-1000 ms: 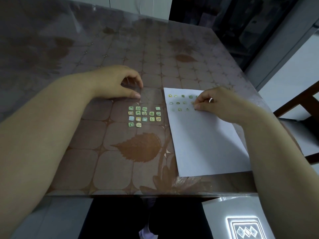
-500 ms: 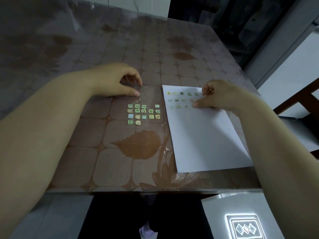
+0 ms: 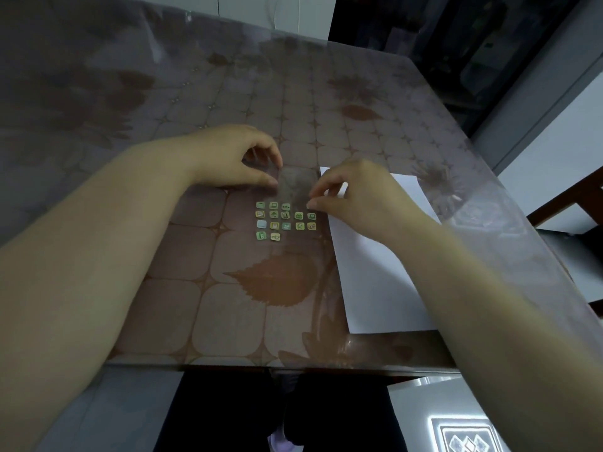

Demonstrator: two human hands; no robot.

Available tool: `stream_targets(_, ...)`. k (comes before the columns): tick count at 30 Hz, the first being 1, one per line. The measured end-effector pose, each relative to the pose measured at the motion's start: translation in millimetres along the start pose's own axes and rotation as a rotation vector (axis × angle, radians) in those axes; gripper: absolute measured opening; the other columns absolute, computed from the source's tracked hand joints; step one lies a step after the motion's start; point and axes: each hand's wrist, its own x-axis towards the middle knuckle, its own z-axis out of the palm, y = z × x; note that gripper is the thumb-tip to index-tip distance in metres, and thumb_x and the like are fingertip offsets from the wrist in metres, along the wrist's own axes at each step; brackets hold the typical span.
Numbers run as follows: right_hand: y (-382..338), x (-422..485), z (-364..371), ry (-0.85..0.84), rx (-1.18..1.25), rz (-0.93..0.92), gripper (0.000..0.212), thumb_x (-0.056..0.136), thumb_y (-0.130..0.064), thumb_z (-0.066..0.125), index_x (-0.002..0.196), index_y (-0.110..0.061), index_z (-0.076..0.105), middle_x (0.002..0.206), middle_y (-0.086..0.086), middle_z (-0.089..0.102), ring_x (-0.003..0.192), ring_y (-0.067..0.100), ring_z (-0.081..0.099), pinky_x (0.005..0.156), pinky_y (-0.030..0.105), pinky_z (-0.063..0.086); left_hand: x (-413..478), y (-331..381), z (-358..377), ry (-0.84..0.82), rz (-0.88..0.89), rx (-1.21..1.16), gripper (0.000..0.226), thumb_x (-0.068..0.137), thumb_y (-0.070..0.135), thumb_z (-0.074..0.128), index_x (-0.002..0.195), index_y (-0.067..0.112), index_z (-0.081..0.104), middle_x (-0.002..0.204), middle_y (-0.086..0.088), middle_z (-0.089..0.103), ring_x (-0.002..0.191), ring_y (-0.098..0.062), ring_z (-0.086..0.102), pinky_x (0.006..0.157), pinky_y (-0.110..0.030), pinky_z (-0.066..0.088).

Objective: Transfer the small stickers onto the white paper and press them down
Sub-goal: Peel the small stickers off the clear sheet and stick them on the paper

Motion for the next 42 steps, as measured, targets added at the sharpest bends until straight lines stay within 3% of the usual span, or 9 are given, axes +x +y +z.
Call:
stream_targets(2, 2.0, -0.4, 2.7, 0.007, 0.077, 0.017, 0.009, 0.075, -0.025, 0.073, 0.083, -0.021, 0.074, 0.066, -0.015, 0.054, 0.059, -0.001, 0.051, 0.057, 0.009, 0.036, 0.5, 0.0, 0.4, -0.005, 0.006, 0.01, 0.032, 0.071, 0.034, 0.071, 0.1, 0.024, 0.062, 0.096, 0.003, 0.054, 0.091, -0.013, 0.05, 0.082, -0.025, 0.038)
stream_targets(5, 3.6, 0.9, 3.0, -0.025, 0.14, 0.032, 0.004, 0.075, -0.02, 0.073, 0.078, -0.018, 0.073, 0.064, -0.013, 0.056, 0.049, -0.013, 0.048, 0.052, 0.003, 0.035, 1.3, 0.6, 0.9, -0.008, 0.004, 0.015, 0.032, 0.071, 0.035, 0.071, 0.1, 0.024, 0.062, 0.097, 0.003, 0.054, 0.092, -0.012, 0.05, 0.085, -0.028, 0.041)
stream_targets(11, 5.1, 0.9, 4.3, -0.084, 0.119, 0.034, 0.007, 0.081, -0.023, 0.067, 0.075, -0.02, 0.065, 0.07, -0.008, 0.056, 0.049, -0.005, 0.048, 0.049, 0.008, 0.033, 1.1, 0.8, 1.4, -0.004, 0.006, 0.011, 0.031, 0.071, 0.034, 0.071, 0.099, 0.025, 0.062, 0.097, 0.004, 0.054, 0.092, -0.012, 0.05, 0.08, -0.024, 0.037)
stream_targets(15, 24.5, -9.9, -41.1, 0.049, 0.195, 0.139, 0.009, 0.084, -0.026, 0.064, 0.081, -0.019, 0.069, 0.061, -0.008, 0.056, 0.047, -0.001, 0.045, 0.041, 0.005, 0.031, 1.4, -0.5, 1.6, -0.005, -0.001, -0.001, 0.03, 0.07, 0.036, 0.071, 0.098, 0.027, 0.061, 0.097, 0.005, 0.054, 0.092, -0.011, 0.05, 0.081, -0.024, 0.036)
stream_targets(19, 65.5, -26.7, -67.7, 0.006, 0.178, 0.289, 0.011, 0.083, -0.03, 0.064, 0.074, -0.027, 0.068, 0.045, -0.013, 0.054, 0.046, 0.001, 0.045, 0.057, 0.021, 0.039, 3.1, -1.6, 2.0, -0.014, 0.008, -0.001, 0.029, 0.07, 0.038, 0.071, 0.096, 0.03, 0.06, 0.097, 0.005, 0.055, 0.092, -0.011, 0.05, 0.082, -0.025, 0.036)
stream_targets(23, 79.8, -27.7, -52.1, -0.034, 0.233, 0.331, 0.011, 0.082, -0.024, 0.066, 0.072, -0.027, 0.068, 0.067, -0.014, 0.059, 0.064, 0.007, 0.049, 0.067, 0.021, 0.039, 3.1, -3.5, 2.5, -0.002, 0.004, 0.005, 0.03, 0.069, 0.038, 0.071, 0.096, 0.03, 0.061, 0.095, 0.006, 0.055, 0.092, -0.01, 0.05, 0.083, -0.025, 0.036)
stream_targets(36, 77.2, -18.2, -44.0, -0.056, 0.129, 0.285, 0.008, 0.083, -0.024, 0.066, 0.075, -0.025, 0.067, 0.072, -0.016, 0.056, 0.066, 0.002, 0.049, 0.06, 0.018, 0.034, 2.5, -2.1, 2.0, -0.002, 0.004, -0.009, 0.029, 0.07, 0.035, 0.072, 0.096, 0.03, 0.061, 0.092, 0.006, 0.055, 0.09, -0.011, 0.051, 0.08, -0.024, 0.035)
stream_targets(42, 75.0, -12.7, -46.2, -0.061, 0.135, 0.332, 0.005, 0.077, -0.021, 0.072, 0.074, -0.023, 0.068, 0.073, -0.009, 0.059, 0.068, 0.004, 0.049, 0.068, 0.021, 0.039, 1.9, -1.5, 1.9, -0.004, 0.001, -0.017, 0.029, 0.07, 0.035, 0.072, 0.096, 0.03, 0.061, 0.095, 0.004, 0.056, 0.09, -0.011, 0.05, 0.08, -0.023, 0.034)
